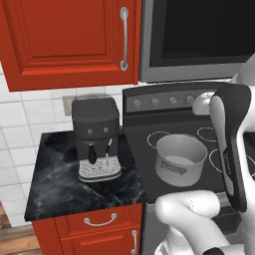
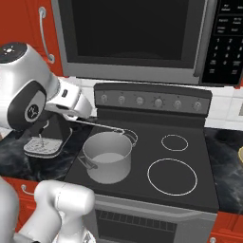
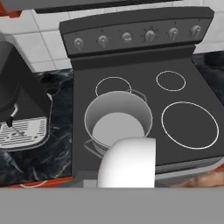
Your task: Open the cabinet and move the ladle to the pot. Then close the cabinet.
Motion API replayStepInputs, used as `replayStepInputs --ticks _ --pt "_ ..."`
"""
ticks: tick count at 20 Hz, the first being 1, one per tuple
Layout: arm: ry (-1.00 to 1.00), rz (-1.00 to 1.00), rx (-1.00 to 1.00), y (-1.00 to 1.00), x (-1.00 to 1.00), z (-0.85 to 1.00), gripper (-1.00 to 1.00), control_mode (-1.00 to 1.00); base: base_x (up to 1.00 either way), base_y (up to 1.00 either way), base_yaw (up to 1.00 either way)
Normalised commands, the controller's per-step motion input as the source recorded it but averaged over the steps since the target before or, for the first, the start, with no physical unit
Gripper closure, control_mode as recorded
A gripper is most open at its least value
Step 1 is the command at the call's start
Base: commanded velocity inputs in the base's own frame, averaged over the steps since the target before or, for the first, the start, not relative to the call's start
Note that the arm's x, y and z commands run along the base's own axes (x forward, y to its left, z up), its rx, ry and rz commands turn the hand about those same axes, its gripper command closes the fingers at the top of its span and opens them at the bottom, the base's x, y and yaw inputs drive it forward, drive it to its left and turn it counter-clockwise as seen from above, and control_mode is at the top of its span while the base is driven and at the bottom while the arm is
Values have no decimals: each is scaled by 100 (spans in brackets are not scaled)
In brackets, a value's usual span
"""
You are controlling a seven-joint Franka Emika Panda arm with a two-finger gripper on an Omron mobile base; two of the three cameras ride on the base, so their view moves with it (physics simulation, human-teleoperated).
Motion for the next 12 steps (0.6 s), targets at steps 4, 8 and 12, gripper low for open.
replayStepInputs --ticks 4,8,12 --pt "1 0 3 -1 25 -49 100 -100 0 0 0" --pt "0 0 0 0 27 -55 100 -100 0 0 0" --pt "1 0 0 0 26 -46 100 -100 0 0 0"
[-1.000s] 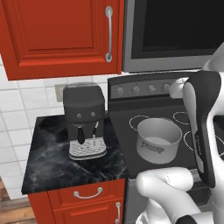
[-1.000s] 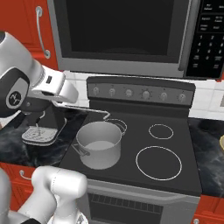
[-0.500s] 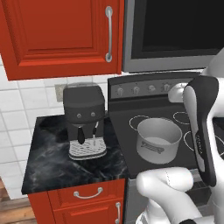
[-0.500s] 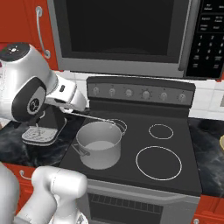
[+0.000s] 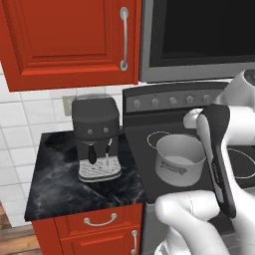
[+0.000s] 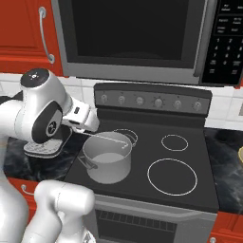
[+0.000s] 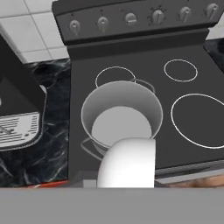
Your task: Open the cabinet and move the ladle to the pot. Then close the cabinet.
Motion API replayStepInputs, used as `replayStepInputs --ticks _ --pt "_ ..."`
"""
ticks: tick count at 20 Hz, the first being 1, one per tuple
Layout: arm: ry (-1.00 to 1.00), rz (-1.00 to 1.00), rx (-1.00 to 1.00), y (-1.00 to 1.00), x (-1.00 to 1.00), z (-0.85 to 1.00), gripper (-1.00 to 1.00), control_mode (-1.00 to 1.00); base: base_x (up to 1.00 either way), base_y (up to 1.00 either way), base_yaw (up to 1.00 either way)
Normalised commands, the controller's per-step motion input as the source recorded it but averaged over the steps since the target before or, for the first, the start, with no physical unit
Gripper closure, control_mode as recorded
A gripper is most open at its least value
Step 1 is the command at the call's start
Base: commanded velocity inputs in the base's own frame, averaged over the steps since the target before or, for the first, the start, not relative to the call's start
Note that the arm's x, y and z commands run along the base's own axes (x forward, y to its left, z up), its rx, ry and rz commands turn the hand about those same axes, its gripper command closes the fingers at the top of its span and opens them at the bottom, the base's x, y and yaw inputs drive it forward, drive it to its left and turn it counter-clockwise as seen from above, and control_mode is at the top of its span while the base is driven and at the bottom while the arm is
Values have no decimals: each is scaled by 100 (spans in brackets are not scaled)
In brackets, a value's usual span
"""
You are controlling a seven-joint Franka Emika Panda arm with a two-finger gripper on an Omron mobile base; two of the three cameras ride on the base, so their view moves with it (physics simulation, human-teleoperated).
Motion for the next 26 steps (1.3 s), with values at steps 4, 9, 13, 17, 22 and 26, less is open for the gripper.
replayStepInputs --ticks 4,9,13,17,22,26 --pt "1 0 0 0 18 -38 100 -100 0 0 0" --pt "1 0 0 -1 16 -34 100 -100 0 0 0" --pt "0 0 0 -6 8 -24 100 -100 0 0 0" --pt "0 0 0 -4 9 -16 100 -100 0 0 0" --pt "0 0 0 -6 18 -12 100 -100 0 0 0" --pt "0 0 0 -4 26 -14 100 -100 0 0 0"
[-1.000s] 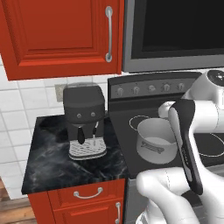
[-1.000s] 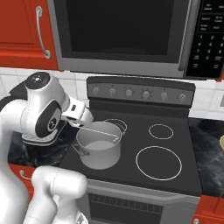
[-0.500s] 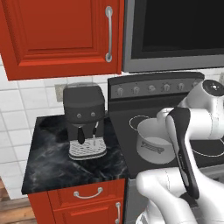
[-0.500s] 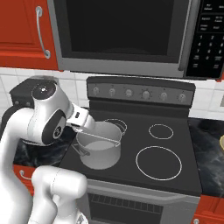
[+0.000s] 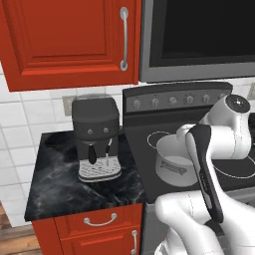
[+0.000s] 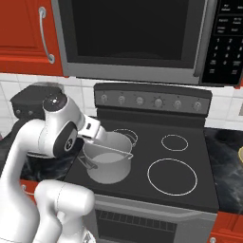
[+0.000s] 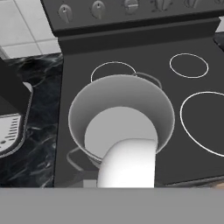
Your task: Open the cabinet and move the ladle to the pot. Then close the cabinet.
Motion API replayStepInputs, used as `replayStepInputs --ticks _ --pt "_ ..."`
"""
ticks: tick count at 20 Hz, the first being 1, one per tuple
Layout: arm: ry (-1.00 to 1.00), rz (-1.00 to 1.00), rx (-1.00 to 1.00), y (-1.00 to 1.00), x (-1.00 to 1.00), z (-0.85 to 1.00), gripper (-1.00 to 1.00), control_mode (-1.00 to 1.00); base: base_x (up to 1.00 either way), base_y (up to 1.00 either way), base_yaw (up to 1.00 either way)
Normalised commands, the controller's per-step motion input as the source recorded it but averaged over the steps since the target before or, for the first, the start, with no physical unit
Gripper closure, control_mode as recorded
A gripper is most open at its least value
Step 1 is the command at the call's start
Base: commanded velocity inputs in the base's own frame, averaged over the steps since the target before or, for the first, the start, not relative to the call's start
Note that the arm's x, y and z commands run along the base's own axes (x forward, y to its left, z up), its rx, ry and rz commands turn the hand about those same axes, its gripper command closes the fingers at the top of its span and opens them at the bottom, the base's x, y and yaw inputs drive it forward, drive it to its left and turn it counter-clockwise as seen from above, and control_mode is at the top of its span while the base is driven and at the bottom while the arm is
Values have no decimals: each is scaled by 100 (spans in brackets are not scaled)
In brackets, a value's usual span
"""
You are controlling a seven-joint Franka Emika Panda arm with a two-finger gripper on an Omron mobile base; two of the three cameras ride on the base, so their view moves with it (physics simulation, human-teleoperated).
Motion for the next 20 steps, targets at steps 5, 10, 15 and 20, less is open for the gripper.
replayStepInputs --ticks 5,10,15,20 --pt "0 0 0 -3 28 -18 100 -100 0 0 0" --pt "0 0 0 -3 25 -22 100 -100 0 0 0" --pt "0 1 0 -3 22 -24 100 -100 0 0 0" --pt "0 2 0 -6 24 -28 100 -100 0 0 0"
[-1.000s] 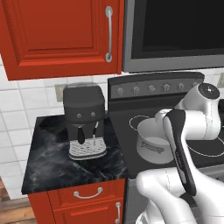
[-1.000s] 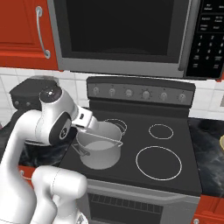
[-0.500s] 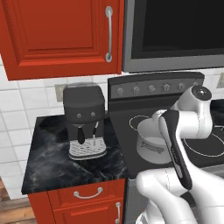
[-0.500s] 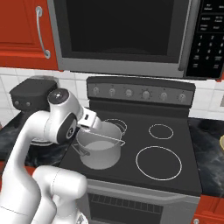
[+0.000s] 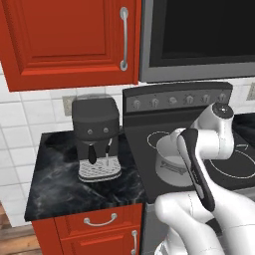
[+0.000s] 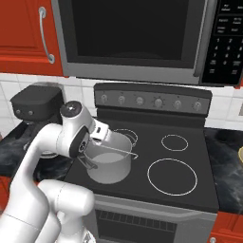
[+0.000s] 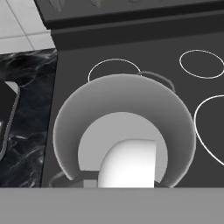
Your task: Open the cabinet and move the ladle to the pot. Then close the cabinet.
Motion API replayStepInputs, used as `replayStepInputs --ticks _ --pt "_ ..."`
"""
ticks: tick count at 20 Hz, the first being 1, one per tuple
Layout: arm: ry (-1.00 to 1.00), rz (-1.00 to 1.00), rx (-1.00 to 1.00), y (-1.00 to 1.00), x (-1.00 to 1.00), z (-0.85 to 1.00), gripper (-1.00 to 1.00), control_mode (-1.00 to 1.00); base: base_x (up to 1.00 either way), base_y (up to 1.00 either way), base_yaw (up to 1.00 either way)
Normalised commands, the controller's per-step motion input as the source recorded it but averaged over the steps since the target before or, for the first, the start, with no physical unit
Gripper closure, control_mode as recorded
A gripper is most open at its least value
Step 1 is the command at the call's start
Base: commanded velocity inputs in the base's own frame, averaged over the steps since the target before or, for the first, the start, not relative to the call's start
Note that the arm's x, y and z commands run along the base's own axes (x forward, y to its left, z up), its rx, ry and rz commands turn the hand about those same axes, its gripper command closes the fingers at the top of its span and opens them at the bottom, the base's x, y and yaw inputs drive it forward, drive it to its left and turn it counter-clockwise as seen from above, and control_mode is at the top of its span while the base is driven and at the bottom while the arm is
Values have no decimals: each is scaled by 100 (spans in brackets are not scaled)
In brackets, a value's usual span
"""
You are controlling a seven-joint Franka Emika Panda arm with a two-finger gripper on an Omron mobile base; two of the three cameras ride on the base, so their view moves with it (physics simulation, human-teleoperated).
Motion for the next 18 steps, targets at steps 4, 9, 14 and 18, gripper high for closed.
replayStepInputs --ticks 4,9,14,18 --pt "0 2 0 -5 17 -27 100 -100 0 0 0" --pt "0 2 0 -3 9 -22 100 -100 0 0 0" --pt "0 4 0 -5 2 -17 100 -100 0 0 0" --pt "0 7 -1 -4 0 -12 100 -100 0 0 0"
